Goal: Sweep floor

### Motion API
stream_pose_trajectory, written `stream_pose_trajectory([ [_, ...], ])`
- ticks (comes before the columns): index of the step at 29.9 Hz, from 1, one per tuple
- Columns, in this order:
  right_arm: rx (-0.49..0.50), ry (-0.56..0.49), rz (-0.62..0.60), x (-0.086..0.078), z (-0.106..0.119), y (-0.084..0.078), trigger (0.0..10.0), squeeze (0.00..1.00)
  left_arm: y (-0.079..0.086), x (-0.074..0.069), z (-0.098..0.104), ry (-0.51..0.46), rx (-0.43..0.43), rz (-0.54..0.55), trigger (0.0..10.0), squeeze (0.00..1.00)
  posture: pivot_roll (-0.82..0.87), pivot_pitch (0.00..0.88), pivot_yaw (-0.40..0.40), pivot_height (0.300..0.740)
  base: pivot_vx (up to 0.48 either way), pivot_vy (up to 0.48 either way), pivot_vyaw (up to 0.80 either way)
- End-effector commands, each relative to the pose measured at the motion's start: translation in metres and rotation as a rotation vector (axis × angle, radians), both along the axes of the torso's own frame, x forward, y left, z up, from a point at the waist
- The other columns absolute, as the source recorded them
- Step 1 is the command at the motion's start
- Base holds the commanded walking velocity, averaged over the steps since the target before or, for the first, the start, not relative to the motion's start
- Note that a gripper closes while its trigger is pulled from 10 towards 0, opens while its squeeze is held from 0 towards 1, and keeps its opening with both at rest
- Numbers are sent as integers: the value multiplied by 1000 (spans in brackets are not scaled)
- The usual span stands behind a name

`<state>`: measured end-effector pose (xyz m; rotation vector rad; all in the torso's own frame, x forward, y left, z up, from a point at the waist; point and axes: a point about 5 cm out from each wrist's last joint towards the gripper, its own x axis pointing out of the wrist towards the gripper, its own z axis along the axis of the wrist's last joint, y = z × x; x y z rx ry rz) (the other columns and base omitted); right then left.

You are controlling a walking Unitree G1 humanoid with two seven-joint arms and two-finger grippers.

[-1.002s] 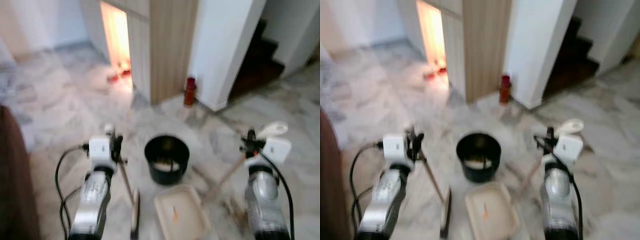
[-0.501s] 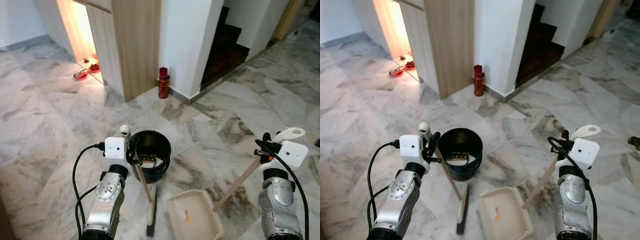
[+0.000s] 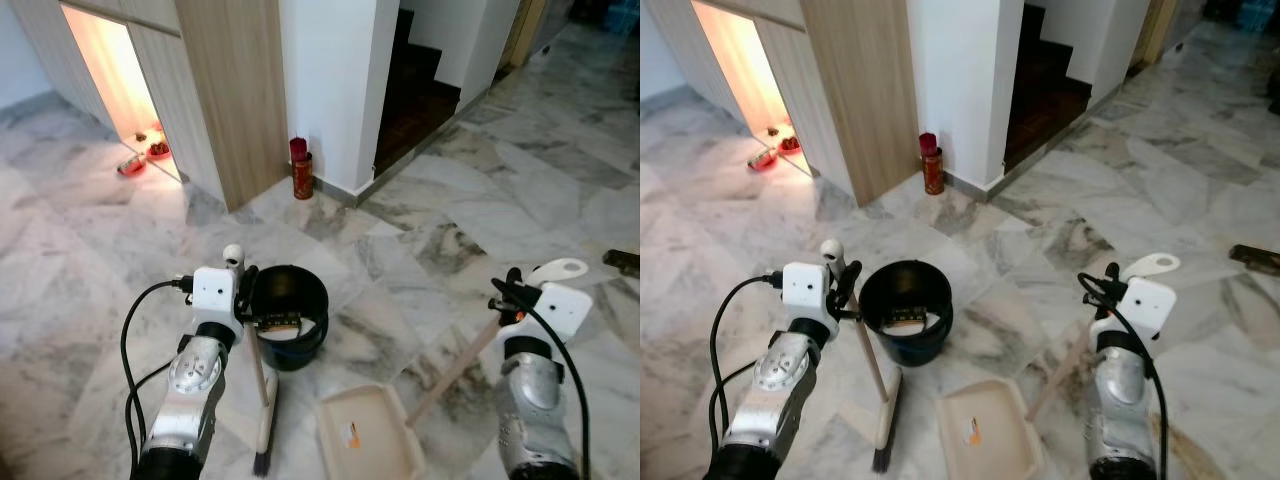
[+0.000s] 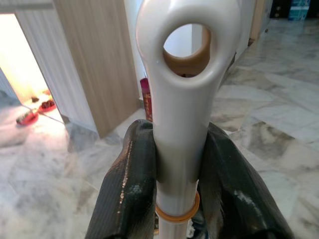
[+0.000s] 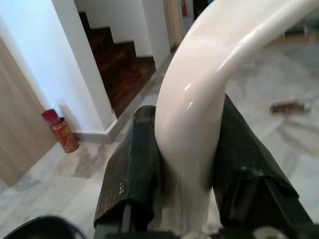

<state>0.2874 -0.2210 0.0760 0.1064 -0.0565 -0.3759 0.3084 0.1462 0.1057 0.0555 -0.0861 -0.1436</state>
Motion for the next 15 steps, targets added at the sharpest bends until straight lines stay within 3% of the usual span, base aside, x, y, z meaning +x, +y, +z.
stream_pose_trajectory([
  [1, 4, -46, -3, 5, 9, 3, 10000, 0, 5, 4, 5, -17, 28, 2, 10000, 0, -58, 0, 100, 740, 0, 0, -800],
  [8, -16, -47, -4, 0, 6, 5, 10000, 0, 3, 8, 8, -22, 29, -14, 10000, 0, -70, 0, 110, 740, 0, -267, -798],
  [15, -35, -45, -1, 0, 7, 2, 10000, 0, 2, 3, 5, -18, 17, -15, 10000, 0, -55, 0, 88, 740, 0, 0, -795],
])
